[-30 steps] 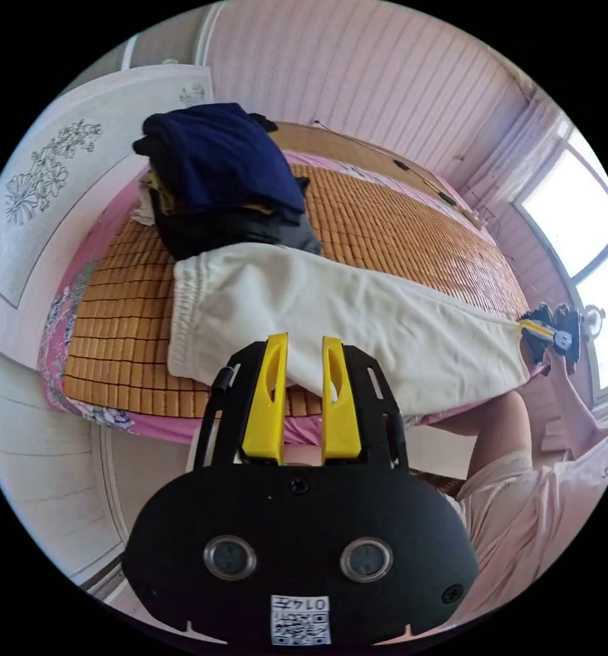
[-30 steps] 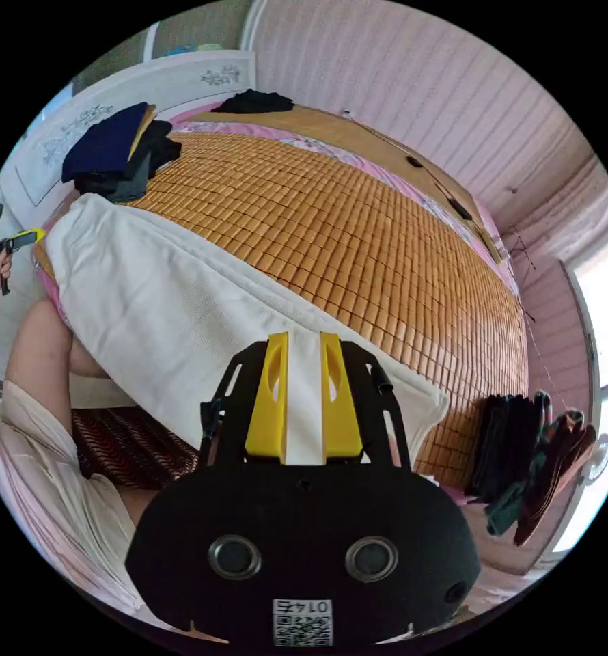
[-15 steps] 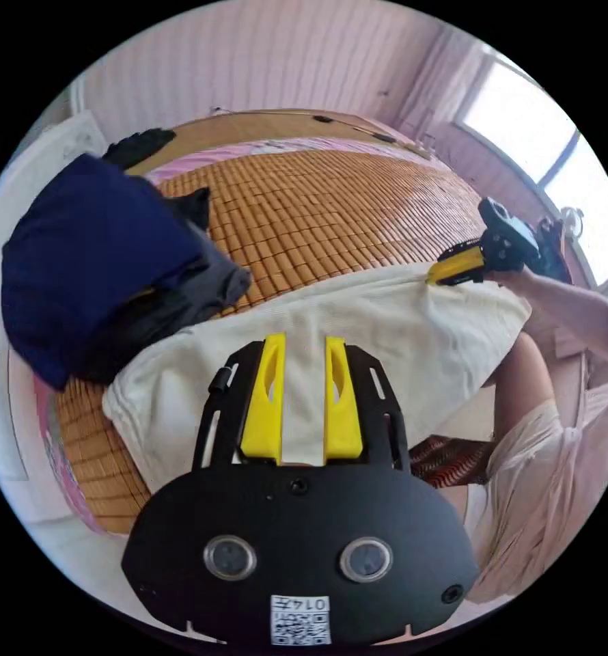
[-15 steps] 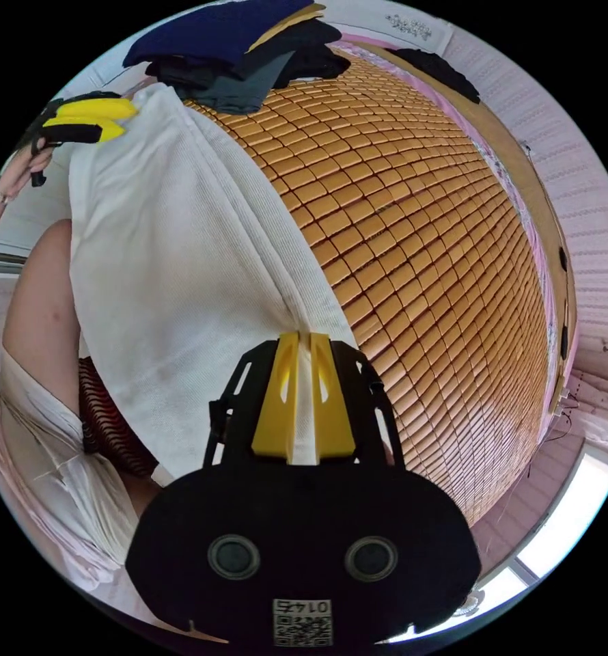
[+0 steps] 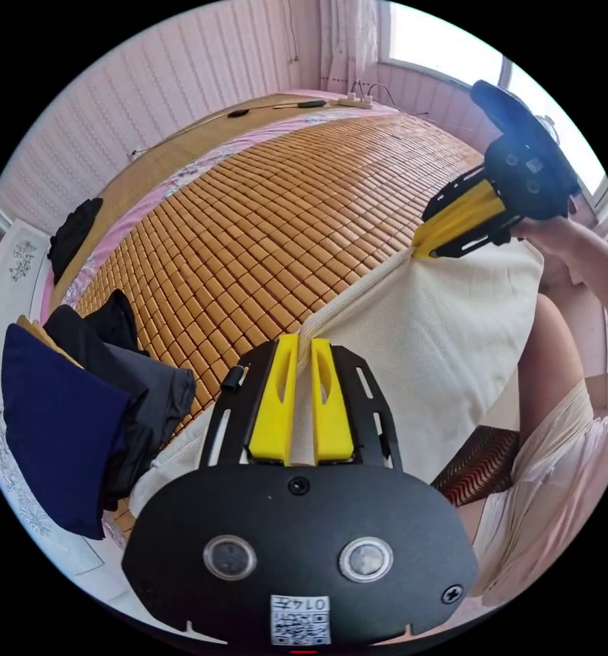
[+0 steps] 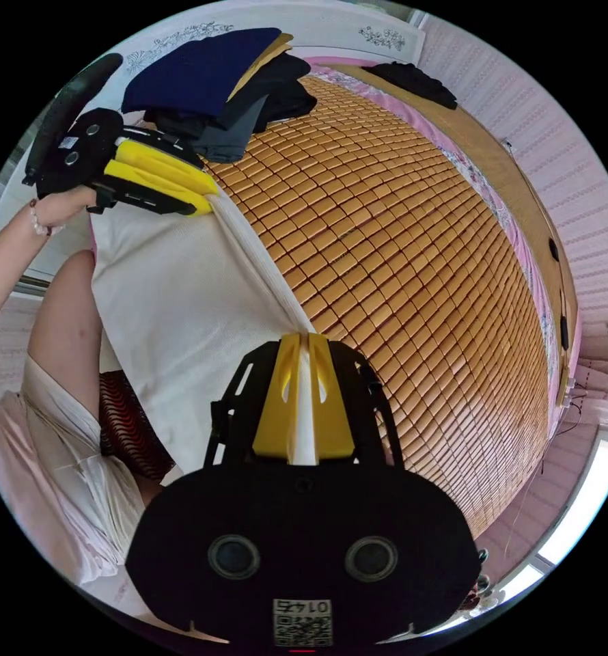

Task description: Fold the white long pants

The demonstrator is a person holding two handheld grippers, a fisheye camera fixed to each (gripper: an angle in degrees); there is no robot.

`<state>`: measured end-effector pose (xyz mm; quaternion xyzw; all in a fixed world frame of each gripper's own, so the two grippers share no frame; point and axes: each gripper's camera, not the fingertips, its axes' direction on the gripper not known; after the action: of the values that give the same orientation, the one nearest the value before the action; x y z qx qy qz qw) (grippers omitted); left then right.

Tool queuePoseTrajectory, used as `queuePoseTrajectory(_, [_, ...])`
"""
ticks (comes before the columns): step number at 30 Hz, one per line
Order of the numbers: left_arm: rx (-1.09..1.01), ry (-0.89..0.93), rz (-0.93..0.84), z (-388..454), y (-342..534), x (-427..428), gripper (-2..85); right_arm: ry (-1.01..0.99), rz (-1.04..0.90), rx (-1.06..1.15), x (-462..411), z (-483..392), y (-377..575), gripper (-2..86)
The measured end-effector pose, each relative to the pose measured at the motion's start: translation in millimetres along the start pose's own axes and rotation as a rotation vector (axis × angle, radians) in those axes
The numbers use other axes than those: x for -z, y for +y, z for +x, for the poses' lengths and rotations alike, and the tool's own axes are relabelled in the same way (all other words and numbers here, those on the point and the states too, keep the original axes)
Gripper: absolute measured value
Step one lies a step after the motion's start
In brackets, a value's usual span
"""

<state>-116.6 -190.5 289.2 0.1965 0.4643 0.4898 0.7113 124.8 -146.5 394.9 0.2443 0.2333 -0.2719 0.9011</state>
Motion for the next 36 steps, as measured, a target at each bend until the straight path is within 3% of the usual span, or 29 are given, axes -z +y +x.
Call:
queuePoseTrajectory(3, [0.077,0.022,-0.118,-9,0,-59,5.0,-0.046,-0.106,-0.123,-46,16,-7,5.5])
queuePoseTrajectory(9, [0.243,0.16,-0.035,-34,30,-64,7.3,-0.173,0.063,-0.352,-32,55,51,6.8])
queuePoseTrajectory(11, [0.223,0.137,0.05,-25,55,-32,8.0,-0.166,0.169,-0.477,-13,66,115,7.2])
queuePoseTrajectory(15, [0.151,0.197,0.11,17,99,6,7.8,-0.1,0.176,-0.798,-5,83,249,8.6])
queuePoseTrajectory(19, [0.102,0.428,0.118,95,138,-3,7.3,-0.079,0.118,-1.384,-20,98,425,7.7])
queuePoseTrajectory(21, [0.091,0.494,0.077,129,142,-20,7.6,-0.141,0.148,-1.552,-29,100,476,6.4])
queuePoseTrajectory(23, [0.067,0.483,0.02,166,138,-38,7.8,-0.273,0.335,-1.64,-34,103,514,4.3])
queuePoseTrajectory(25, [0.047,0.43,-0.017,184,132,-51,7.3,-0.295,0.361,-1.666,-33,107,524,2.2])
queuePoseTrajectory(28, [0.038,0.328,-0.078,199,127,-67,3.9,-0.101,0.411,-1.651,-9,101,519,0.8])
queuePoseTrajectory(30, [0.023,0.31,-0.086,202,128,-67,1.3,-0.036,0.441,-1.516,2,101,501,1.5])
queuePoseTrajectory(36, [0.028,0.288,-0.129,208,132,-67,-0.9,0.16,0.203,-1.133,-7,148,397,10.1])
